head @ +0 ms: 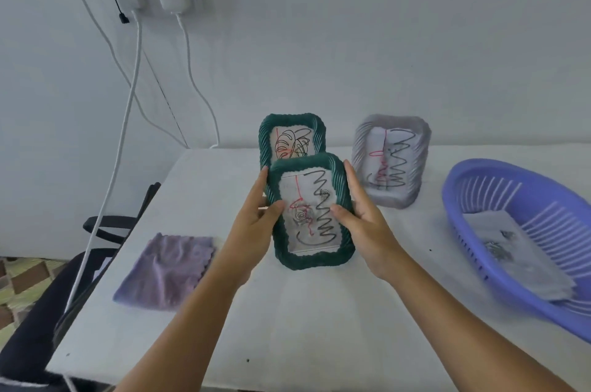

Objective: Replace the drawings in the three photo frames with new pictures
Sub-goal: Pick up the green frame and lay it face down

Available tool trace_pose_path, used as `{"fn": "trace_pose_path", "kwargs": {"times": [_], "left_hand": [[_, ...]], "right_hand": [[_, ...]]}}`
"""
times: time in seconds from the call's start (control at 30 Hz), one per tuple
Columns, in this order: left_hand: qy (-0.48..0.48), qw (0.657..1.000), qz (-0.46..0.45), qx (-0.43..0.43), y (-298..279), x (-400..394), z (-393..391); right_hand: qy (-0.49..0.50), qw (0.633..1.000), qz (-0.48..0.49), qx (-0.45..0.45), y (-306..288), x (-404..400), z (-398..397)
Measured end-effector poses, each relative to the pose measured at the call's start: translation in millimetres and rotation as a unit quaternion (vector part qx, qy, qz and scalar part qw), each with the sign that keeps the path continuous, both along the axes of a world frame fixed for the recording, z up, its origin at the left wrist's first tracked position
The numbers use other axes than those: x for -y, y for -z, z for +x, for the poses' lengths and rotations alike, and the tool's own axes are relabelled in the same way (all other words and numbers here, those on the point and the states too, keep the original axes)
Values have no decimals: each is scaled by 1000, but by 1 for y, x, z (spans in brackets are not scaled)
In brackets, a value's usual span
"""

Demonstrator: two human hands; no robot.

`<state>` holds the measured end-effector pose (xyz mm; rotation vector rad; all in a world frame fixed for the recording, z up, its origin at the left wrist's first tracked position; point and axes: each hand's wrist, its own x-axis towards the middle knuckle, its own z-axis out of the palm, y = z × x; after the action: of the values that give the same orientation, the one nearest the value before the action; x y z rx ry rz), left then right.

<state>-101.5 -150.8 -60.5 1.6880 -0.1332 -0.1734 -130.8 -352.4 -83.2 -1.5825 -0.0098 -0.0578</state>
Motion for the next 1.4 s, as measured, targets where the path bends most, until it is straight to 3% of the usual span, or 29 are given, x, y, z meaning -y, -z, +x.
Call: {"fn": "trace_pose_path", "kwargs": {"times": [0.1,0.3,0.4,0.53,0.7,0.8,0.87,0.93,1.0,1.1,1.23,1.4], "left_hand": [[-40,991,112,53,-3,10,-4],[13,992,77,100,-24,33,-28],[21,996,29,78,-28,39,-36],[-43,997,-13,56,-34,33,-38],[-78,997,-24,6,-29,9,-34],[-75,994,-67,-40,-21,-2,-29],[-52,992,-89,-73,-15,-7,-28],[-35,990,-80,-111,-5,-10,-24],[-32,990,-45,-130,6,-11,-18],[-44,990,115,-65,25,-16,-3],[-46,945,322,16,44,-22,12],[-16,918,391,68,65,-20,23]], "right_hand": [[47,992,-110,45,-1,7,-11],[151,950,-256,101,-6,1,-28],[105,939,-306,116,-19,-8,-35],[-27,936,-316,153,-34,-23,-40],[-49,954,-277,101,-17,-22,-31],[54,932,-334,129,3,-18,-18],[88,926,-359,80,16,-11,-8],[60,929,-366,3,25,-5,-1],[24,928,-371,-32,33,-2,1],[27,905,-423,-29,43,-1,2],[55,861,-503,-49,50,-1,-1],[58,849,-523,-47,58,0,-3]]}}
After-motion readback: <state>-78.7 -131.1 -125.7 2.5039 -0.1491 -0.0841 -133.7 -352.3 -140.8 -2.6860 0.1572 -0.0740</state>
